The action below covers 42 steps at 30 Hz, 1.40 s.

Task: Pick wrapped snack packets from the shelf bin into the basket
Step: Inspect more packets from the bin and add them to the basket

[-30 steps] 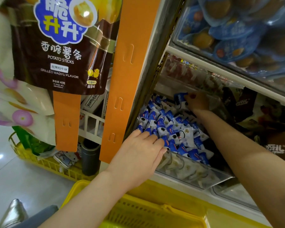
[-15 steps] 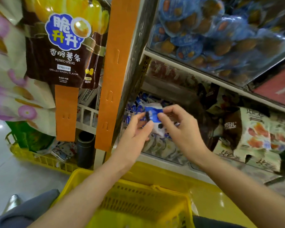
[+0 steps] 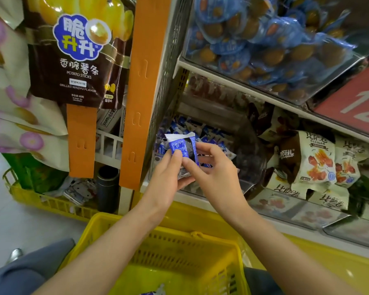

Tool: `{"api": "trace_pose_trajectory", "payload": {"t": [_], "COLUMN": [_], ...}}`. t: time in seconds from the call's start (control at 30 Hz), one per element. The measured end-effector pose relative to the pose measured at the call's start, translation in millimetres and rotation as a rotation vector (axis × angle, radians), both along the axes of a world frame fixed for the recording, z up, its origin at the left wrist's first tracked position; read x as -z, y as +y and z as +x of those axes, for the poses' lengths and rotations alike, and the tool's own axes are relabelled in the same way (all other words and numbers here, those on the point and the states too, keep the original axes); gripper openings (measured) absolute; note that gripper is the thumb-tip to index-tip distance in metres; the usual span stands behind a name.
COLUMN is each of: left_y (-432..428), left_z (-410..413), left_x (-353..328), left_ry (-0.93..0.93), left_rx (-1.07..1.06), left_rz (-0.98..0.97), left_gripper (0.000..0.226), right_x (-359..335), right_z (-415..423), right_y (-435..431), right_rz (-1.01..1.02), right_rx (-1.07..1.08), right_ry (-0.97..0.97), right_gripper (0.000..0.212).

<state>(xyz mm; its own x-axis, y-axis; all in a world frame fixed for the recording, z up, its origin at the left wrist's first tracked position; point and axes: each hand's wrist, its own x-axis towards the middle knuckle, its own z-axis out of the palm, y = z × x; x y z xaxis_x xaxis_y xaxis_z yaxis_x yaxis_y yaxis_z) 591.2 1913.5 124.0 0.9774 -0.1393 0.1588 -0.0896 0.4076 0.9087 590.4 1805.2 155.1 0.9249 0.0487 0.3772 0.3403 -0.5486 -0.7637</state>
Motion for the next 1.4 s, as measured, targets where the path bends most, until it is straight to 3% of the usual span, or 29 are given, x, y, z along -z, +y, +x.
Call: {"api": "trace_pose_trajectory", "payload": {"t": [0.17,0.3,0.4,0.63,0.77,0.83,0.97,1.1,1.27,1.4], "left_y": [2.9,2.7,2.6,7.0,11.8,12.1,11.7,14.3,19.6,20.2], "left_z": [5.1,5.5,6.6,2.1,6.2,6.2,8.7,11.0,14.0,22.9], "left_x": [0.5,-2.0,-2.5,-6.8,-7.2,-8.1,-7.5,-7.6,-9.0,-10.3], "left_ry": [0.09,0.109,0.102,0.119,0.21,0.23,0.229,0.178,0.138,0.174], "left_rx": [-0.044,-0.063,-0.106,0.193,0.176,0.142,0.076,0.065,-0.002,-0.119], "left_rz": [-0.046,0.065,0.193,-0.137,-0.166,-0.196,-0.203,-0.09,0.038,0.074], "left_gripper": [0.029,0.027,0.021,0.052,0.097,0.088,0.038,0.047,0.052,0.023], "right_x": [-1.2,-2.7,0.6,9.4,12.3,11.1,5.1,4.0,-2.1,-5.0], "right_z": [5.9,7.3,1.8,-5.1,-7.1,-8.8,-10.7,-3.4,20.0,78.8], "right_y": [-4.0,-8.5,-10.5,-11.9,-16.2,-18.9,-21.5,-20.7,-23.4,-31.9], "right_rz": [0.143,0.273,0.138,-0.387,-0.509,-0.42,-0.203,-0.048,-0.017,0.038], "right_rx": [-0.015,-0.061,0.035,0.032,-0.127,-0.193,-0.137,-0.122,-0.207,-0.103], "right_ry": [0.122,0.185,-0.02,-0.423,-0.449,-0.375,-0.176,0.01,0.058,0.065], "right_gripper": [0.035,0.026,0.029,0.031,0.031,0.034,0.021,0.02,0.025,0.011]}}
